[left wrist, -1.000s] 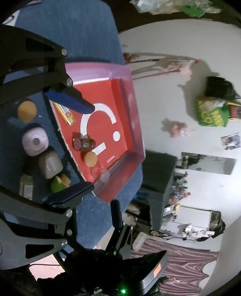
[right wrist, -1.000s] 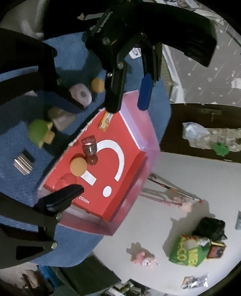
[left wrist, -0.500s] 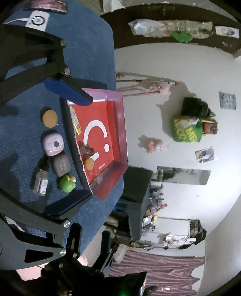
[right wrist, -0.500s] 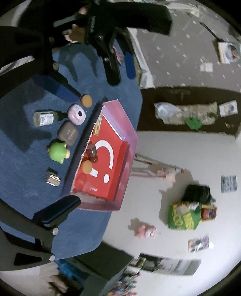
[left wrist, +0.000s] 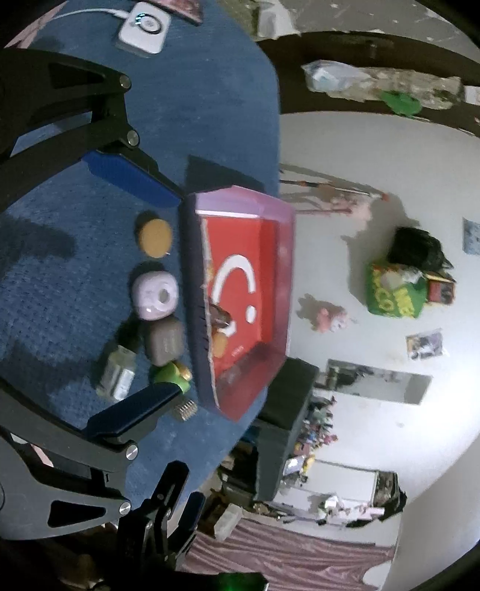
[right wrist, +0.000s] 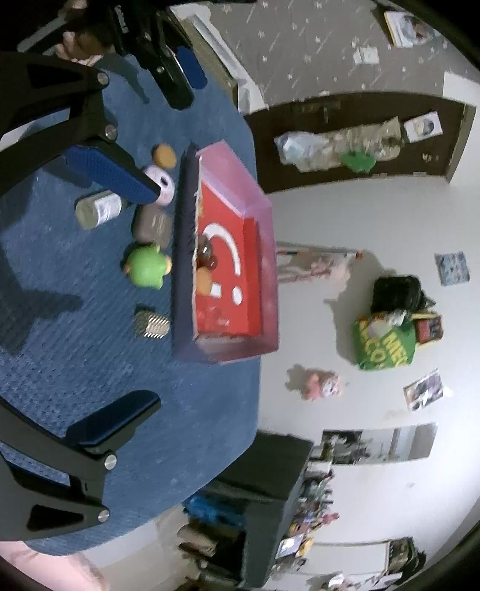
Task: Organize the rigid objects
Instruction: 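Move the right tool toward the silver grater cylinder while the left tool approaches the tan disc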
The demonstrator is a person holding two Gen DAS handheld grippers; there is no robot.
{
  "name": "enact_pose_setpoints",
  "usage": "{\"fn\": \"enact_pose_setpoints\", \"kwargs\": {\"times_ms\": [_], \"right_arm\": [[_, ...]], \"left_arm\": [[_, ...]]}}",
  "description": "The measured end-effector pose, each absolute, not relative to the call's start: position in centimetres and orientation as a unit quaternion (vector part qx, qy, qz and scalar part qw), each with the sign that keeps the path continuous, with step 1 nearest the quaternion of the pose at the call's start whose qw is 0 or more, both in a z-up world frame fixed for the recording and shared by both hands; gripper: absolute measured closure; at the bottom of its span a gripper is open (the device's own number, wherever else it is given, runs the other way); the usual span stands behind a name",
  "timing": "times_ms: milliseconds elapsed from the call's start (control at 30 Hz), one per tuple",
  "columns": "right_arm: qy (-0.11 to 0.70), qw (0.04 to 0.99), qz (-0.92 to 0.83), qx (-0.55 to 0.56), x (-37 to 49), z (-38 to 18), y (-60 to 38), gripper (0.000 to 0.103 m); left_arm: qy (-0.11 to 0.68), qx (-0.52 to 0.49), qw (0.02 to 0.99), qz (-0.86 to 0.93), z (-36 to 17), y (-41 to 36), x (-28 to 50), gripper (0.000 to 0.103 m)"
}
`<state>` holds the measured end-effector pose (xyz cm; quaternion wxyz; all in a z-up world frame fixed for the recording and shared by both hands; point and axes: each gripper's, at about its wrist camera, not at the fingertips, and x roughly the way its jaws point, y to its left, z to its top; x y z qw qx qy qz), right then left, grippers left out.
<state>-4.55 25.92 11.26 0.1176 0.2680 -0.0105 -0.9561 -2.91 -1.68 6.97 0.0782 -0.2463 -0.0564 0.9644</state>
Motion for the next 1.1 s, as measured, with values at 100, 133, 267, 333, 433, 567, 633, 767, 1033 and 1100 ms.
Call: {"fn": "enact_pose_setpoints", "kwargs": {"times_ms": [100,133,267,333,433,567,633,767,1033,1100], "right_arm": [[-0.017,0.117,-0.951,0.284,-5.0,10.2,26.1,0.0],[-0.016,0.113,-0.951,0.287,-5.1,9.8,26.2,0.0],[-0.018,0.106,-0.948,0.298,-5.7,8.9,26.3,0.0],[-0.022,0.105,-0.947,0.303,-6.0,8.6,26.5,0.0],[-0.023,0.102,-0.945,0.31,-6.4,8.1,26.6,0.0],[-0.023,0.101,-0.943,0.316,-6.7,7.8,26.5,0.0],[-0.024,0.1,-0.943,0.316,-6.9,7.8,26.6,0.0],[-0.022,0.096,-0.942,0.321,-7.5,7.8,26.6,0.0],[-0.026,0.09,-0.933,0.347,-10.6,8.1,26.8,0.0],[-0.028,0.089,-0.931,0.353,-11.4,8.0,26.8,0.001]], "left_arm": [[-0.064,-0.265,0.071,0.959,6.0,-2.0,-3.4,0.006],[-0.065,-0.27,0.068,0.958,5.8,-2.1,-3.5,0.006],[-0.067,-0.29,0.06,0.953,5.0,-2.2,-4.2,0.006],[-0.066,-0.298,0.058,0.951,4.7,-2.2,-4.5,0.006],[-0.065,-0.306,0.056,0.948,4.4,-2.3,-4.8,0.006],[-0.068,-0.314,0.054,0.946,4.2,-2.6,-5.2,0.006],[-0.067,-0.316,0.052,0.945,4.2,-2.7,-5.4,0.006],[-0.062,-0.328,0.048,0.942,4.3,-3.1,-6.1,0.007],[-0.048,-0.362,0.039,0.93,3.7,-4.6,-8.6,0.007],[-0.045,-0.371,0.037,0.927,3.5,-5.0,-9.2,0.007]]}}
